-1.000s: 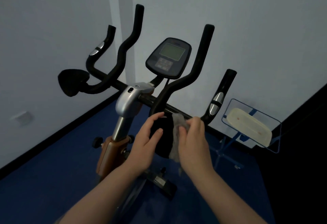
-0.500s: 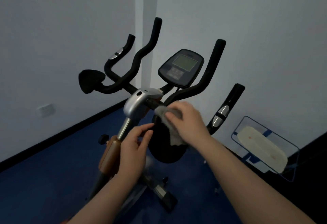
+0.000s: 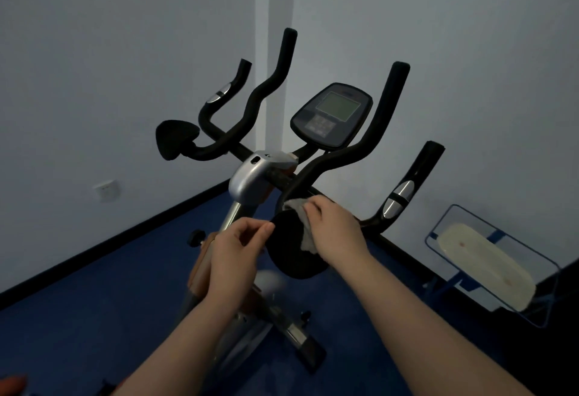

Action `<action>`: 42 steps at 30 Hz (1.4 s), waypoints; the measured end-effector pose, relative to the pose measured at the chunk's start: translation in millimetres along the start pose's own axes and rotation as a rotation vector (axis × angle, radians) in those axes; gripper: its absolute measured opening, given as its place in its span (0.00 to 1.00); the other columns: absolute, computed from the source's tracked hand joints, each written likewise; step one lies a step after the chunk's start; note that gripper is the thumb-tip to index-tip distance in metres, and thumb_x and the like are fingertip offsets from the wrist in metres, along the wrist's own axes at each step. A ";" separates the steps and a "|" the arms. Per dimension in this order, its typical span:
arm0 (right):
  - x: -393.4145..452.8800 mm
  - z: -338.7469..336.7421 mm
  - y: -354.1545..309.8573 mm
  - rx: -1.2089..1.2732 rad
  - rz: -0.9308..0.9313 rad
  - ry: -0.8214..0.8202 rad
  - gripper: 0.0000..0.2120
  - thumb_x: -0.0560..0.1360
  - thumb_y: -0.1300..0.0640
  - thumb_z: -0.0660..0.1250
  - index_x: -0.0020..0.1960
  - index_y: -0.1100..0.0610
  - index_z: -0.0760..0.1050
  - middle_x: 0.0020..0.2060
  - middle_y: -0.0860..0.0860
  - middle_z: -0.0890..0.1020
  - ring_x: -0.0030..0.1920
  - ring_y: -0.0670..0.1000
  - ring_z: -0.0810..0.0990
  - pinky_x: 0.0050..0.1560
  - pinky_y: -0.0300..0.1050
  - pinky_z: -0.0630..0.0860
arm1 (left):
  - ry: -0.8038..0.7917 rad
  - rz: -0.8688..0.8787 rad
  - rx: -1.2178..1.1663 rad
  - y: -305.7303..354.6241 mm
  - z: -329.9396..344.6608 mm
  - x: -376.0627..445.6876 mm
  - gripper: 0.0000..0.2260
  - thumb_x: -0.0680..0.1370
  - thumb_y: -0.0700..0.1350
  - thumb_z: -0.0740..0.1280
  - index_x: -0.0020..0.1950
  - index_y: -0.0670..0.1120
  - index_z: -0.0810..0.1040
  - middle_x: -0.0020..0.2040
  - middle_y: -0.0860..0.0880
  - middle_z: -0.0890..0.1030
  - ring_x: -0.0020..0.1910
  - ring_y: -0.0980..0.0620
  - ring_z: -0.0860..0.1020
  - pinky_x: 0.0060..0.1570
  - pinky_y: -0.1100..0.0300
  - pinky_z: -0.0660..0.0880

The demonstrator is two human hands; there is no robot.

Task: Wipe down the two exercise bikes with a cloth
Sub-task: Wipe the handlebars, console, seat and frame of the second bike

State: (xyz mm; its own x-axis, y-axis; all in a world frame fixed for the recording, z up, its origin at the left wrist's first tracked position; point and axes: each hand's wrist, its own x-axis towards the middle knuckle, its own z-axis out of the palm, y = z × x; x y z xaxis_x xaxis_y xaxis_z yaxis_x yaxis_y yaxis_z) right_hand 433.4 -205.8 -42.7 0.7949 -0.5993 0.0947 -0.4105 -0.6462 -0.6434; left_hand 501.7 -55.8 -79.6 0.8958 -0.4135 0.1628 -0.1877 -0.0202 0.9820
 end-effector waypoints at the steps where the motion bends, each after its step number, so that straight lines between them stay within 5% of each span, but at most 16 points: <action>1: -10.0 2.9 3.3 0.050 -0.014 0.031 0.16 0.83 0.49 0.52 0.64 0.51 0.73 0.52 0.49 0.76 0.52 0.48 0.75 0.50 0.46 0.71 | -0.002 -0.007 0.000 -0.8 0.2 0.5 0.03 0.76 0.43 0.71 0.44 0.50 0.83 0.36 0.56 0.83 0.34 0.61 0.79 0.37 0.67 0.76; 4: -35.3 -1.9 14.5 0.177 -0.002 0.010 0.16 0.83 0.48 0.51 0.67 0.49 0.70 0.55 0.49 0.77 0.54 0.47 0.77 0.53 0.47 0.75 | -0.016 -0.017 0.017 -2.6 -0.9 2.7 0.03 0.76 0.44 0.71 0.44 0.50 0.83 0.35 0.55 0.83 0.33 0.60 0.79 0.36 0.67 0.75; 9: 4.4 -5.7 -10.2 -0.070 0.088 -0.106 0.16 0.84 0.49 0.49 0.46 0.53 0.71 0.41 0.49 0.75 0.49 0.54 0.77 0.44 0.47 0.68 | -0.021 -0.020 0.034 -5.0 -1.7 5.4 0.03 0.76 0.45 0.71 0.44 0.52 0.82 0.36 0.56 0.83 0.32 0.60 0.78 0.35 0.67 0.75; 14: -49.4 6.8 5.5 0.333 0.165 0.139 0.16 0.83 0.48 0.51 0.66 0.47 0.71 0.54 0.45 0.77 0.53 0.44 0.76 0.47 0.40 0.72 | -0.127 -0.022 0.050 -7.0 -11.1 13.3 0.03 0.76 0.46 0.71 0.44 0.53 0.83 0.37 0.55 0.84 0.35 0.58 0.80 0.36 0.65 0.76; 16: -43.5 3.4 7.6 0.260 0.201 0.083 0.15 0.83 0.47 0.50 0.64 0.47 0.71 0.52 0.45 0.77 0.50 0.43 0.75 0.43 0.37 0.70 | -0.169 -0.024 0.050 -7.4 -13.5 18.1 0.03 0.76 0.46 0.71 0.43 0.53 0.83 0.37 0.55 0.84 0.36 0.58 0.81 0.38 0.66 0.77; 18: -22.5 1.5 -0.3 0.096 0.253 0.027 0.15 0.84 0.49 0.49 0.60 0.50 0.72 0.50 0.48 0.78 0.48 0.47 0.76 0.45 0.44 0.71 | -0.193 -0.020 0.035 -7.5 -14.8 20.6 0.03 0.76 0.45 0.71 0.43 0.51 0.83 0.37 0.54 0.84 0.36 0.58 0.81 0.38 0.66 0.78; 21: -20.2 7.3 -13.5 -0.034 0.246 0.143 0.16 0.84 0.49 0.48 0.59 0.52 0.73 0.51 0.49 0.77 0.50 0.51 0.76 0.48 0.48 0.72 | -0.236 -0.011 0.008 -7.1 -17.1 23.0 0.03 0.76 0.44 0.71 0.43 0.50 0.83 0.37 0.53 0.84 0.37 0.58 0.81 0.39 0.64 0.78; 24: -60.0 16.7 -12.5 0.070 0.257 0.246 0.16 0.84 0.47 0.47 0.65 0.47 0.68 0.55 0.45 0.75 0.51 0.46 0.75 0.49 0.45 0.72 | -0.331 -0.038 -0.003 -7.9 -23.0 31.1 0.02 0.75 0.45 0.72 0.44 0.50 0.84 0.39 0.52 0.85 0.40 0.56 0.83 0.41 0.60 0.79; 27: -78.1 15.6 -10.5 0.135 0.304 0.232 0.12 0.83 0.45 0.47 0.60 0.43 0.66 0.52 0.44 0.76 0.48 0.40 0.74 0.43 0.36 0.69 | -0.437 -0.039 -0.029 -7.9 -27.9 40.3 0.03 0.75 0.47 0.71 0.43 0.50 0.84 0.40 0.50 0.85 0.40 0.55 0.83 0.40 0.61 0.77; 30: -53.0 10.0 -16.2 0.022 0.385 0.178 0.14 0.84 0.48 0.48 0.63 0.48 0.68 0.56 0.47 0.75 0.51 0.47 0.75 0.45 0.43 0.70 | -0.522 0.038 -0.001 -7.3 -30.1 46.4 0.03 0.77 0.44 0.70 0.43 0.48 0.81 0.39 0.50 0.83 0.38 0.56 0.81 0.39 0.63 0.75; 36: -84.7 45.9 -37.8 0.145 0.397 0.511 0.18 0.83 0.47 0.47 0.71 0.45 0.63 0.60 0.44 0.72 0.55 0.43 0.72 0.53 0.41 0.70 | -0.712 0.175 0.017 -1.5 -30.7 53.8 0.11 0.80 0.43 0.64 0.59 0.57 0.77 0.51 0.61 0.80 0.52 0.61 0.79 0.48 0.68 0.75; 42: -63.9 40.3 -39.8 0.102 0.544 0.543 0.17 0.84 0.51 0.48 0.69 0.51 0.67 0.59 0.48 0.75 0.57 0.49 0.74 0.57 0.49 0.72 | -0.692 0.136 -0.108 4.5 -19.7 73.2 0.06 0.77 0.38 0.69 0.49 0.47 0.83 0.44 0.50 0.84 0.47 0.53 0.82 0.46 0.66 0.77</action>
State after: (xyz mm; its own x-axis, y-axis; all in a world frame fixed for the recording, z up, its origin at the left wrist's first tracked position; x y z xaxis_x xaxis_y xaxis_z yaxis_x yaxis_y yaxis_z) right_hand 416.9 -122.7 -53.8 0.1516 -0.9846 0.0876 -0.6159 -0.1634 -0.7707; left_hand 574.4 -68.2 -61.5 0.3991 -0.8897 0.2218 -0.2066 0.1484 0.9671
